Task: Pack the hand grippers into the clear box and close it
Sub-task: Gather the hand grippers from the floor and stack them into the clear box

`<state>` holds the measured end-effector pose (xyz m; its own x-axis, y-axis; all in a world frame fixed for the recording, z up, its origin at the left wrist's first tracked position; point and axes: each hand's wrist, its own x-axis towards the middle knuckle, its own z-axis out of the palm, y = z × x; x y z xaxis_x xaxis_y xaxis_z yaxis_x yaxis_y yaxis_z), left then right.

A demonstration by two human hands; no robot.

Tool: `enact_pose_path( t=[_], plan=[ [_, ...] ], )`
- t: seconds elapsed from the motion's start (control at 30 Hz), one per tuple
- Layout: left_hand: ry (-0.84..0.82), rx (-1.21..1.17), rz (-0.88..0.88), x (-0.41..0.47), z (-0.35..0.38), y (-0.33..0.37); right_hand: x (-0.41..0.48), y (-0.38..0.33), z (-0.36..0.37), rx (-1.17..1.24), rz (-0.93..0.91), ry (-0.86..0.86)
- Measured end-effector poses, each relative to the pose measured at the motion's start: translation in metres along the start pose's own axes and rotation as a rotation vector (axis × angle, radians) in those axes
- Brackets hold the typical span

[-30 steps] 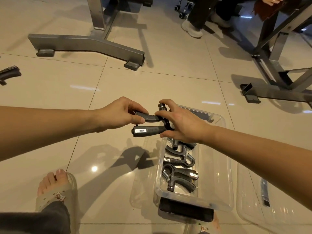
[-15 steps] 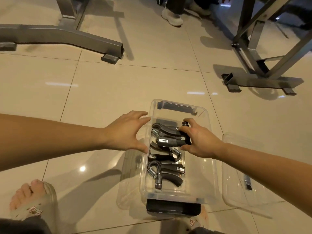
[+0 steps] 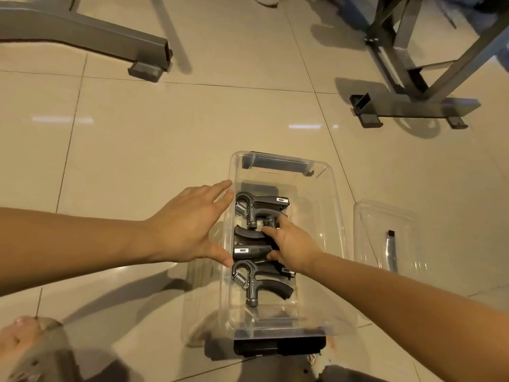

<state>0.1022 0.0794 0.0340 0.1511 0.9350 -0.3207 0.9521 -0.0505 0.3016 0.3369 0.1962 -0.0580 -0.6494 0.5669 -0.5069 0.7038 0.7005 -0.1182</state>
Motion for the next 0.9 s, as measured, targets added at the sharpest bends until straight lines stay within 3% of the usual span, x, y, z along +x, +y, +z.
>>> enact_pose_path(
  t=[0.53, 0.73, 0.9],
  plan=[
    [-0.025, 0.012, 0.007, 0.000, -0.002, 0.001, 0.011, 0.009, 0.027, 0.216, 0.107, 0.036],
    [-0.043, 0.048, -0.003, 0.003, -0.004, 0.003, 0.009, 0.000, 0.023, 0.164, 0.123, 0.028],
    [-0.004, 0.065, -0.061, -0.016, -0.021, -0.012, -0.004, -0.022, -0.029, 0.070, 0.155, 0.215]
  ],
)
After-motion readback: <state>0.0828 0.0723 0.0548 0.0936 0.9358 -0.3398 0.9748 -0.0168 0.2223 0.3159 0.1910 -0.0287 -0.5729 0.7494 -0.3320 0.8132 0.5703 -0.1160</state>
